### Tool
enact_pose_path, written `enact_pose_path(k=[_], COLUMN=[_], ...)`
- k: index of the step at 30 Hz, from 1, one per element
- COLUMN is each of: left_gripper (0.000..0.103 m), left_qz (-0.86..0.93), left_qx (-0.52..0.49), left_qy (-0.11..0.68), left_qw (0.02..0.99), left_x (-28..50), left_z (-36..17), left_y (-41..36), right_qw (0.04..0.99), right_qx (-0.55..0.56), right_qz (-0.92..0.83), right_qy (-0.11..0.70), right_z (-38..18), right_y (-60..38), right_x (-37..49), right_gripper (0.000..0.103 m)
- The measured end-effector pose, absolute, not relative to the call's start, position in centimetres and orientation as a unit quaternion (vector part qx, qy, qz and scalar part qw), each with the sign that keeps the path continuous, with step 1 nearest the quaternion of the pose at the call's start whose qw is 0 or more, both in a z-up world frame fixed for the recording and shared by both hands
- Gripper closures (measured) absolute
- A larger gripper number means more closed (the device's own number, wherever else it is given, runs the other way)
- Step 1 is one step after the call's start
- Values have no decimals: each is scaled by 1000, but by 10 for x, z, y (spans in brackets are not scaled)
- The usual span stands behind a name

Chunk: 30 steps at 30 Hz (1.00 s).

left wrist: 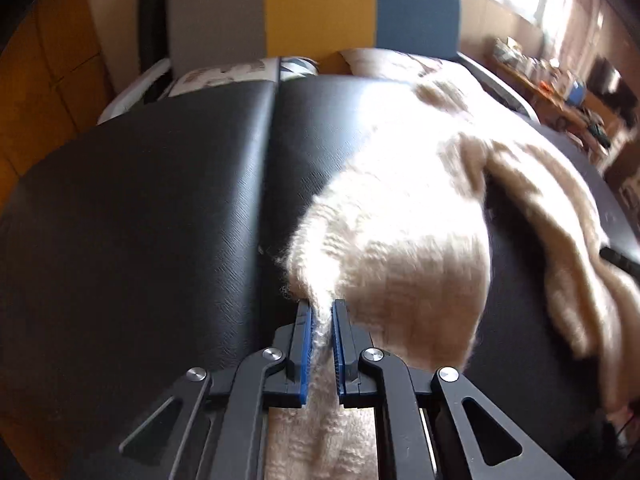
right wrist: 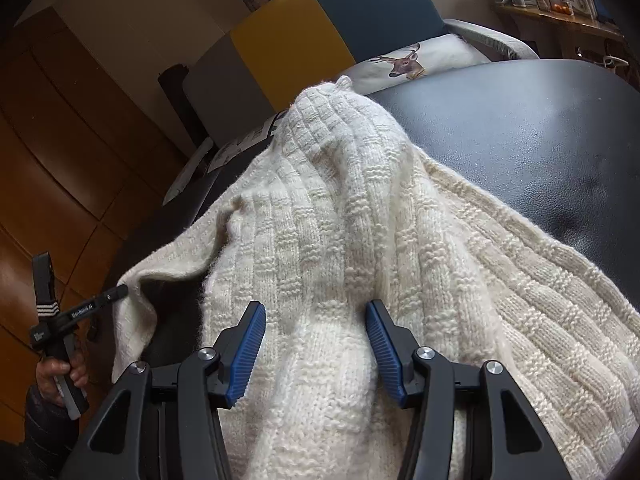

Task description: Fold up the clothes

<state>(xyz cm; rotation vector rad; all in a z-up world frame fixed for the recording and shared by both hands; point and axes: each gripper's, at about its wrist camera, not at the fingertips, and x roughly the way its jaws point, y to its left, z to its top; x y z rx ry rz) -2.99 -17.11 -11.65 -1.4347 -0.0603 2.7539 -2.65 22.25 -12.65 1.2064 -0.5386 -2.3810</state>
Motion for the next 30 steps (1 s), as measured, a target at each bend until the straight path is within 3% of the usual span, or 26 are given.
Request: enact_pose_path(k=[5, 10, 13, 16, 21, 25, 30], left_gripper=[96, 96, 93, 84, 81, 81, 81], left_qz=[900, 872, 884, 874, 796, 754, 729], left_qx=[-431, -464, -440, -448, -507, -545, -574], left_qy=[-32, -39, -143, -182, -255, -272, -291], left_qw=[-59, -151, -70, 53, 212, 244, 231], left_x=[-50, -76, -58, -46, -50, -52, -67], left_z=[-77, -70, -50, -49, -86, -108, -120], left_y=[-231, -282, -284, -238, -141, -81, -53], right_qw=[212, 225, 189, 145, 81, 54, 43], right_qx=[448, 414, 397, 398, 414, 431, 447], right_qz=[-838, -837, -848, -853, -868, -875, -869], right_qy=[-227, -279, -295, -304, -262, -212, -206], right_z=[-122, -94, -84, -87, -97, -108, -125], right_y=[227, 256, 288, 318, 341, 339, 335], right_x=[-32, -20, -8, 3, 23, 26, 17], right_gripper=[49, 49, 49, 49, 49, 49, 49])
